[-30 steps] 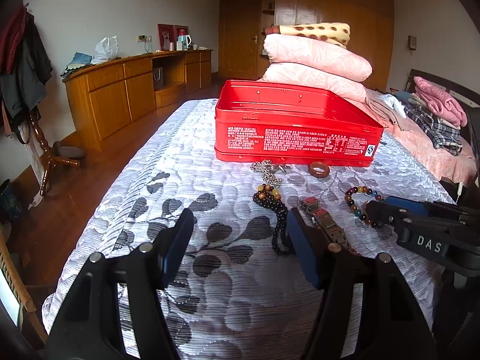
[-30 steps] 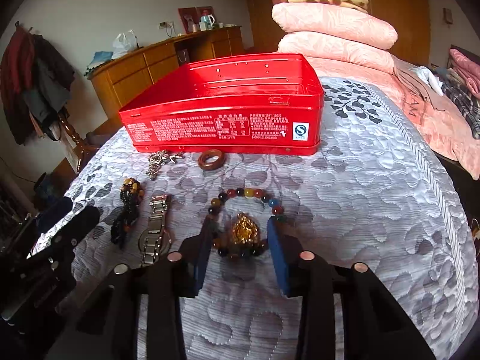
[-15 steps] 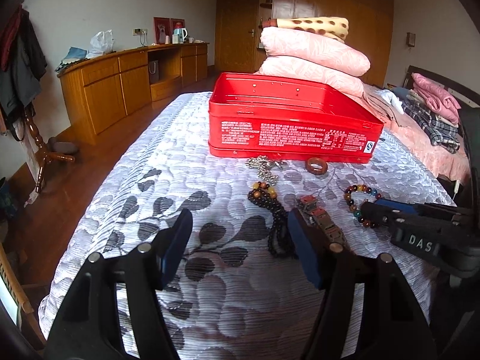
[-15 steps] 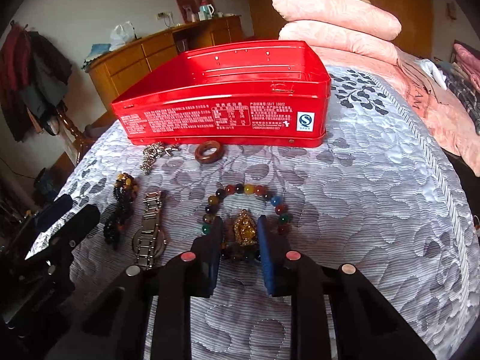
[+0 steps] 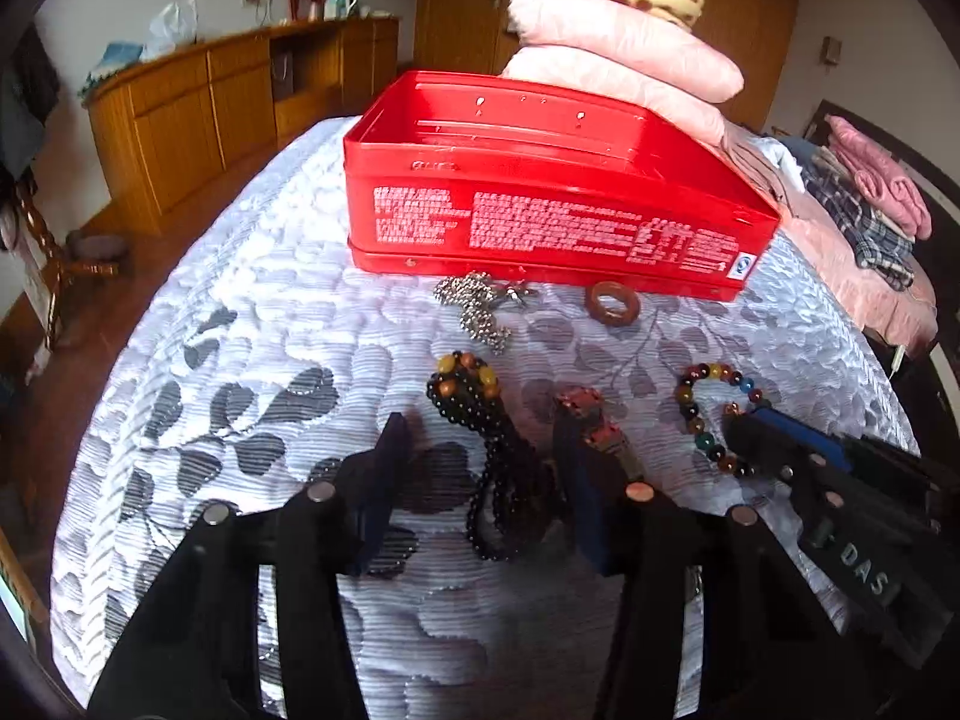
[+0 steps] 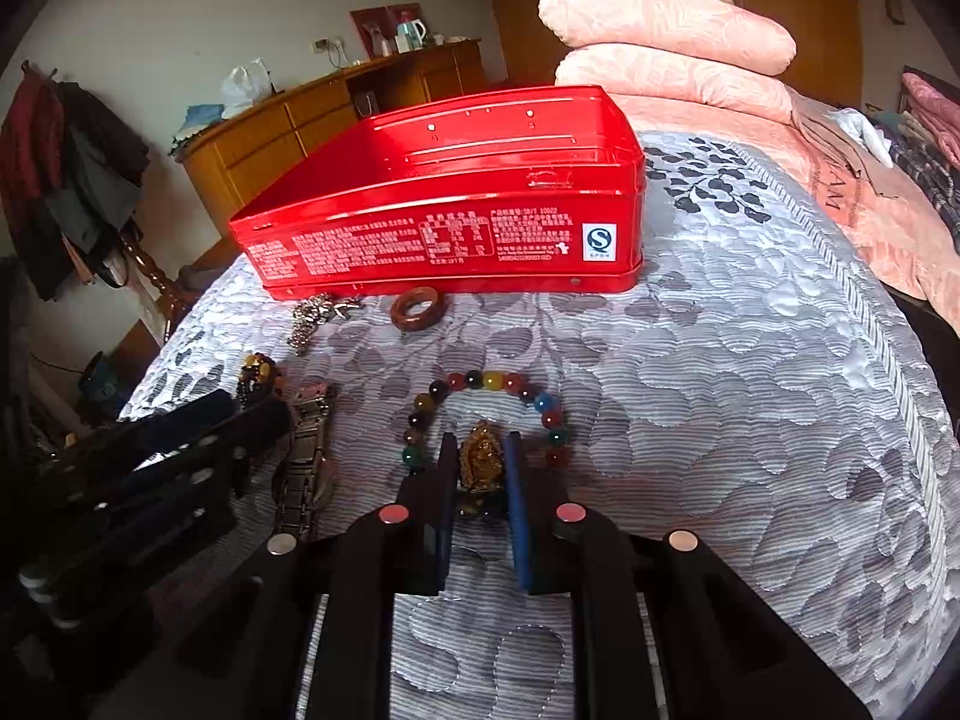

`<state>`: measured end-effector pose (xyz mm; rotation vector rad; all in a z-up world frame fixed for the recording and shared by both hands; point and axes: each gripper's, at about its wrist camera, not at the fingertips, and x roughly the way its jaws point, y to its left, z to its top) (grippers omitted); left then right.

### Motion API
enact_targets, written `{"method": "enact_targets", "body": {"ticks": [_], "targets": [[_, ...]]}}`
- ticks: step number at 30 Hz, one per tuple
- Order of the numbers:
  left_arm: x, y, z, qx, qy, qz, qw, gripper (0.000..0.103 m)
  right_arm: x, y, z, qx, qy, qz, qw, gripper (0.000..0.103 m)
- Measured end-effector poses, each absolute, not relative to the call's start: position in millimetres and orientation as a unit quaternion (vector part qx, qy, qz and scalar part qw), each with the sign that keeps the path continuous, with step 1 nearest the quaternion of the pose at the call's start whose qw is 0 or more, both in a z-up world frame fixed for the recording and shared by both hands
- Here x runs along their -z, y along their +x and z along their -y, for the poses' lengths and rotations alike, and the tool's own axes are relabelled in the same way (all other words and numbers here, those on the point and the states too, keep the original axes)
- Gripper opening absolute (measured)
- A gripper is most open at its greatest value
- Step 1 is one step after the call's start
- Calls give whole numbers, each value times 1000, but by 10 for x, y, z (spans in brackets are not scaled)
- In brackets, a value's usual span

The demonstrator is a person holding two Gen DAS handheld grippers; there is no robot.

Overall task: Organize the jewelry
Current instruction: 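Grasp the black bead strand with the left tool while the right tool grasps the multicolour bead bracelet, then carry the black strand and multicolour bracelet over the red tin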

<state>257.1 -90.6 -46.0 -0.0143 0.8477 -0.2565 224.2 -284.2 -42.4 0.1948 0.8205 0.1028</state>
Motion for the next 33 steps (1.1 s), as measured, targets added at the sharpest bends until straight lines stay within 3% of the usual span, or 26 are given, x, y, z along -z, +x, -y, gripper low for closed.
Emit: {"method": "enact_targets", "body": {"ticks": [3,6,7,10,33], "targets": [[469,2584,933,120,-4,-410,904,41,427,2245,2858,-52,99,-398,911,15],[475,2570,949,121,0,-407,905,27,429,2242,2860,-51,98,-398,911,15],[478,2567,935,121,-4,-406,906,19,429,2241,2861,-51,97,-398,911,15],[471,2545,868,129,-23,-402,906,13,432,2248,2865,-49,96,-399,911,15],[349,2222,501,108,-22,-354,929,12,318,2147,2846,-31,91,-360,928,15]]}}
